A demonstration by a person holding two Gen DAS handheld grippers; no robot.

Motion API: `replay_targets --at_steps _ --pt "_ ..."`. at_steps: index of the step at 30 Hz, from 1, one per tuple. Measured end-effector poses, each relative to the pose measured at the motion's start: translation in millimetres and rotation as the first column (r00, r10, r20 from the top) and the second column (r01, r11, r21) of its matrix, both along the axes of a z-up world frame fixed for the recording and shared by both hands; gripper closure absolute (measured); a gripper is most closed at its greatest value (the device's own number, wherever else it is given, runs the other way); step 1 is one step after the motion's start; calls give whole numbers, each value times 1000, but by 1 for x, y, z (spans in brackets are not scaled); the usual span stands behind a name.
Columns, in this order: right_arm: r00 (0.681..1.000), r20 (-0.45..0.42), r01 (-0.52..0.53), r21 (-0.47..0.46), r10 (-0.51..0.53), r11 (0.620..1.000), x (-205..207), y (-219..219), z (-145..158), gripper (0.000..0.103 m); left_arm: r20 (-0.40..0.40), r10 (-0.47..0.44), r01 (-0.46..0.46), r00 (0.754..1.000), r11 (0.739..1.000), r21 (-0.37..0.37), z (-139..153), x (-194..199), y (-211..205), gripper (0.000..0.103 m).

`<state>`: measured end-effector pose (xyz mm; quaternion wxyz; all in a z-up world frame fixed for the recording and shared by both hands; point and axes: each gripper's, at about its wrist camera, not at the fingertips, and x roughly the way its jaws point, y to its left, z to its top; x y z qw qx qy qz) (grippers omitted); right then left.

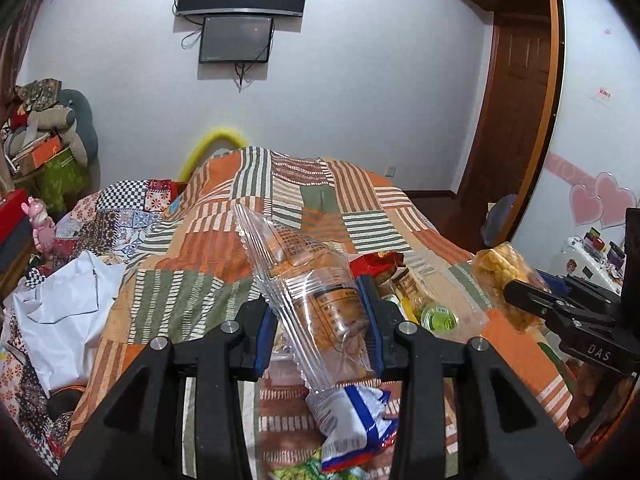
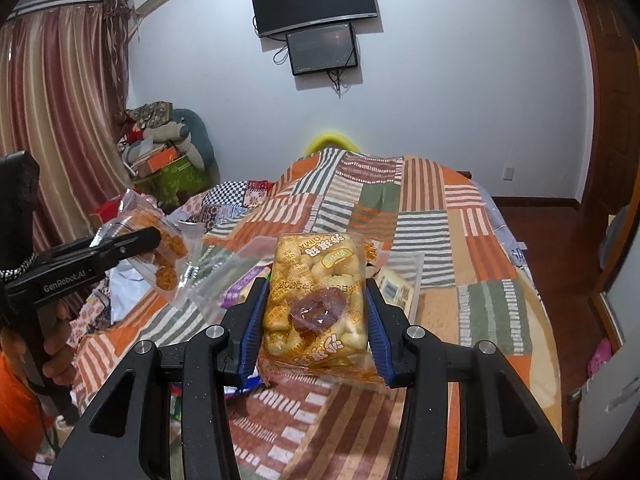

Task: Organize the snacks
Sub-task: 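Carry the bread pack and clear snack bag into the box and release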

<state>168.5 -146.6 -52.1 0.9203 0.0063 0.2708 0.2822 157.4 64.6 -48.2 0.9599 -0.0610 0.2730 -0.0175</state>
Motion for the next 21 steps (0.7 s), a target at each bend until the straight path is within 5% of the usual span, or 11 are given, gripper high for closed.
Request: replay_targets --at_steps 21 --pt "995 -101 5 -42 -9 999 52 19 -36 60 -118 -19 18 993 1000 -3 -52 70 -9 65"
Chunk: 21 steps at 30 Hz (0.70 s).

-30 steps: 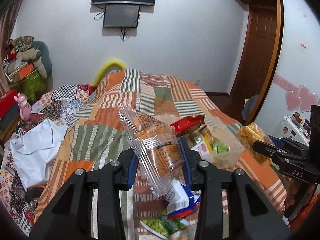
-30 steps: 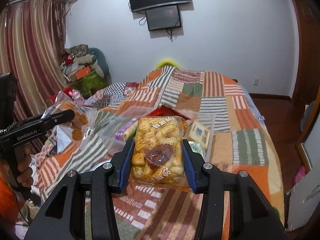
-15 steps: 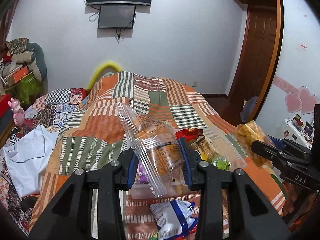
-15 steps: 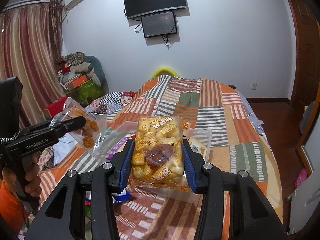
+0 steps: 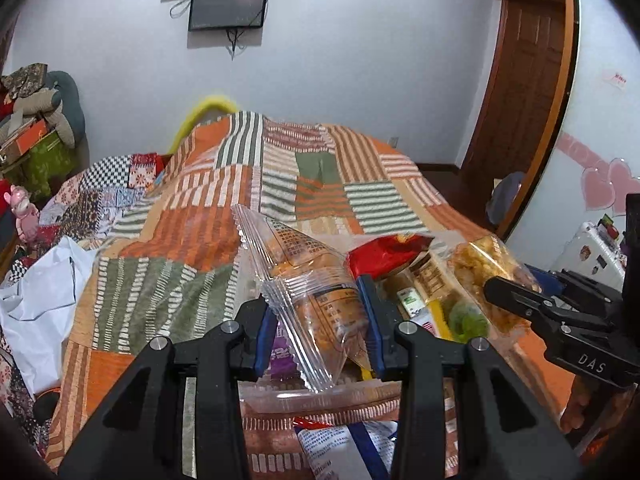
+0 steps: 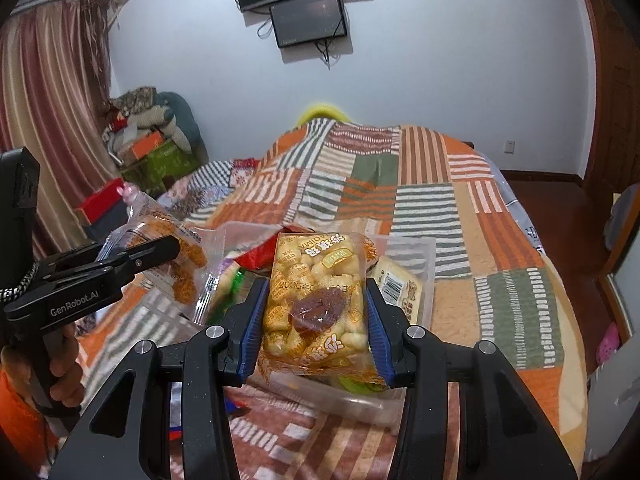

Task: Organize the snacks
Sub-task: 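Carry the bread pack and clear snack bag into the box and release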

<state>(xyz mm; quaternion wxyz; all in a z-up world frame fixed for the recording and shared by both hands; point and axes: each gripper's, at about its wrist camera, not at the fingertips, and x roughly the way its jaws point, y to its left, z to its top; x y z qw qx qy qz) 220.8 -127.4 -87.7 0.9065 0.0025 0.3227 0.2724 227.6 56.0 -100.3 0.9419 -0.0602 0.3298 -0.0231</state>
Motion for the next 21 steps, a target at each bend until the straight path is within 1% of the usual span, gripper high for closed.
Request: replay_targets --at_steps 7,14,17,19,20,21 --pt "1000 -27 -9 -41 8 999 13 9 -12 61 -43 -13 11 999 999 -48 -17 13 6 65" --pt "998 -58 -8 -58 5 998 24 11 -22 60 -59 23 -26 998 998 -52 -25 18 14 63" --pt "997 -77 -7 -55 2 998 26 11 -24 60 -62 29 -32 998 998 -45 -26 17 14 60" --pt "996 -88 -13 -52 8 999 26 10 -25 59 -65 36 -39 997 999 -33 -26 15 13 56" --pt "996 -86 -13 -50 9 999 25 10 -24 59 -65 39 -41 997 999 -29 -26 14 13 49" --pt "997 -81 -14 -49 10 999 25 11 -22 59 -62 39 -41 997 999 -28 -25 12 12 44"
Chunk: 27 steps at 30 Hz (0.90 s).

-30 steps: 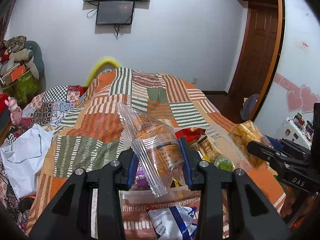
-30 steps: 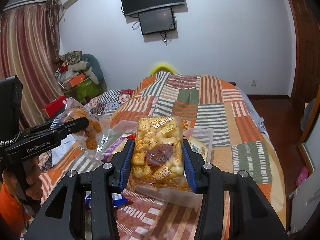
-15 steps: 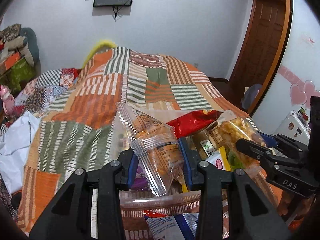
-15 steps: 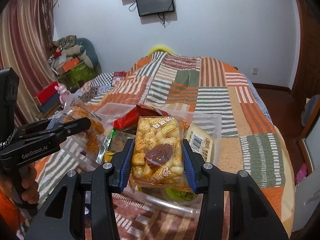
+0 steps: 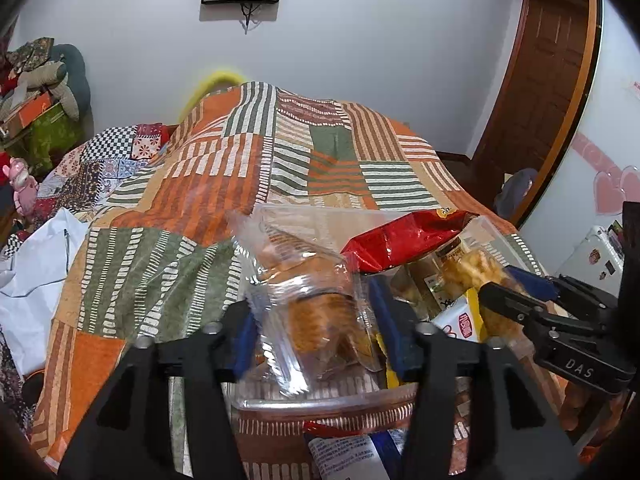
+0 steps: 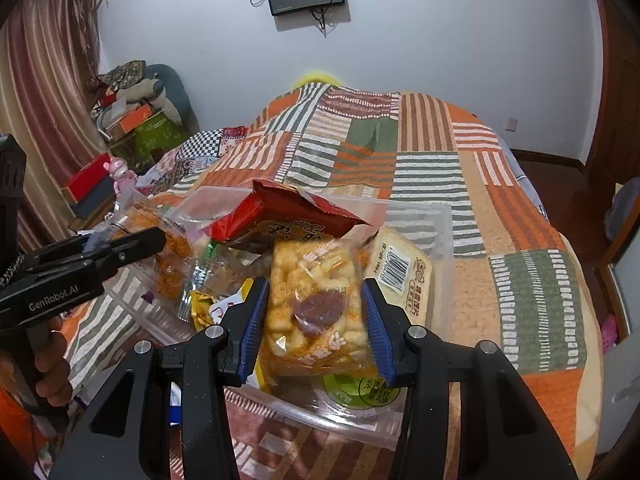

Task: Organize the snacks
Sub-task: 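Carry the bread pack and clear snack bag into the box and release, then grasp the blue-white bag with the right tool while the left tool grasps the green pea bag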

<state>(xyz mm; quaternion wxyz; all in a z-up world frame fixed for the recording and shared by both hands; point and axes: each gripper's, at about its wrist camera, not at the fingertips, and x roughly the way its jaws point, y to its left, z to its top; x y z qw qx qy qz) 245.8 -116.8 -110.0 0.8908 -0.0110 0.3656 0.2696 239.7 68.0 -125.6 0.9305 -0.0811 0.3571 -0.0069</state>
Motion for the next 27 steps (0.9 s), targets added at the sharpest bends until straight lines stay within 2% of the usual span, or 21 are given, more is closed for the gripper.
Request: replay_targets --at_steps 4,8,17,21,27 --pt "999 51 9 -31 -8 999 -8 1 9 59 6 10 -10 1000 1000 13 6 -5 -1 35" --pt "998 57 -1 -17 2 1000 -15 -3 15 58 33 19 -19 999 1000 16 16 -16 2 29" --pt "996 85 -21 -3 21 1000 -35 -9 28 56 43 18 -19 999 999 31 34 -44 5 21" --pt "994 106 -29 11 28 1000 -47 -11 35 48 20 11 -12 1000 999 40 32 -58 7 19" --pt "992 114 -53 27 50 998 -65 -9 38 42 -21 21 -20 1000 998 55 20 -81 15 19"
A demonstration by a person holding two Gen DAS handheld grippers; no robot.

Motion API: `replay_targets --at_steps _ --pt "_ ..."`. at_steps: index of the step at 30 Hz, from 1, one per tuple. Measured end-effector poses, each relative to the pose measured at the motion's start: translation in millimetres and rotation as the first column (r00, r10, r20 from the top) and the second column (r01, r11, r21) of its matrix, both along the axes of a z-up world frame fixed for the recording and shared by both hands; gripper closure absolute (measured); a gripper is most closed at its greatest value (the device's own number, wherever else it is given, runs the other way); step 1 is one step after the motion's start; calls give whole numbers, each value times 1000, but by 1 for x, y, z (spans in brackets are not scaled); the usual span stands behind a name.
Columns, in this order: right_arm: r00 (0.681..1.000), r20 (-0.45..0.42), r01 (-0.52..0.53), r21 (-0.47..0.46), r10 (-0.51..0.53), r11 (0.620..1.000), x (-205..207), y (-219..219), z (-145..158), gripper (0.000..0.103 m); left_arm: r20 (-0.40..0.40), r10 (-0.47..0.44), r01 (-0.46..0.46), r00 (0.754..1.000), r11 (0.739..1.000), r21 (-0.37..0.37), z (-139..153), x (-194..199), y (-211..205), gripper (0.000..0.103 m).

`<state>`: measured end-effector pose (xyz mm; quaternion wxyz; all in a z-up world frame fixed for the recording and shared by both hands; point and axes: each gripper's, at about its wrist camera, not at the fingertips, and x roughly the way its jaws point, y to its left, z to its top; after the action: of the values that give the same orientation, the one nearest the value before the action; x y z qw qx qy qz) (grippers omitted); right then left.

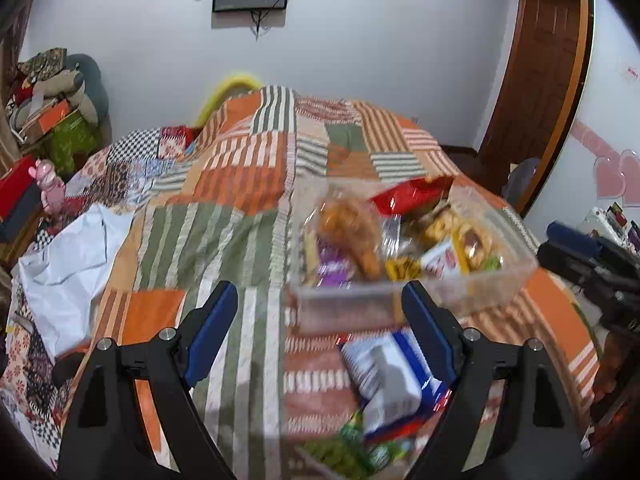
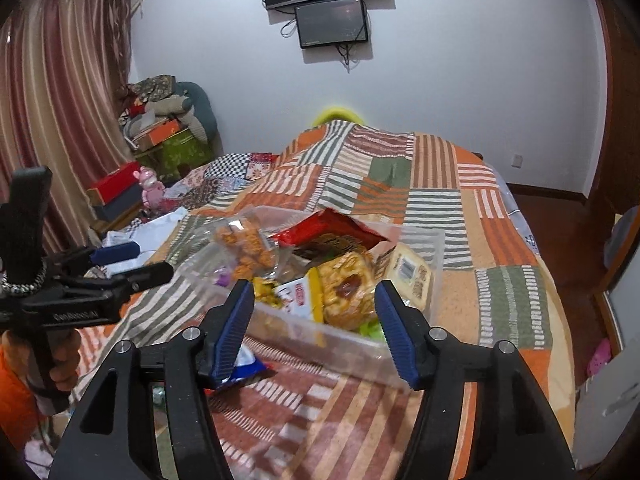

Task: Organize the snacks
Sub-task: 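Grasp the blue-white bag with the right tool while the left tool grasps the green pea bag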

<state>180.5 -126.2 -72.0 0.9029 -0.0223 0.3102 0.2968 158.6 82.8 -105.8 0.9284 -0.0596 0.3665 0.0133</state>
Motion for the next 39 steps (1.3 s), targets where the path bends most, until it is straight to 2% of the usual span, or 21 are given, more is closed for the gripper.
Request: replay_targets --at_steps 5,12,17,25,27,33,39 --pt "1000 -6 -28 -2 28 1000 -13 14 -4 33 -36 4 -4 999 1000 -6 -14 -22 9 19" --pt "996 -52 -69 -11 68 998 -16 49 -20 24 -43 -10 10 999 1000 -2 -25 -52 21 19" --pt "990 -96 -103 -34 100 994 -12 80 -34 24 -62 -17 17 998 1000 3 -35 -61 27 19" --pt "974 -199 -138 -116 113 984 1 115 -65 24 -81 -10 7 997 999 -40 -47 -67 40 19" --pt "973 -204 -140 -141 110 980 0 115 -70 24 -81 -12 9 997 999 -44 -47 -68 40 19" --pt "968 -221 -149 -114 121 982 -4 95 -69 21 -77 -33 28 996 998 -59 -48 -70 35 19" --pt "946 -290 -168 -53 146 984 -2 81 -75 20 -83 -45 40 996 997 -63 -49 -68 26 19"
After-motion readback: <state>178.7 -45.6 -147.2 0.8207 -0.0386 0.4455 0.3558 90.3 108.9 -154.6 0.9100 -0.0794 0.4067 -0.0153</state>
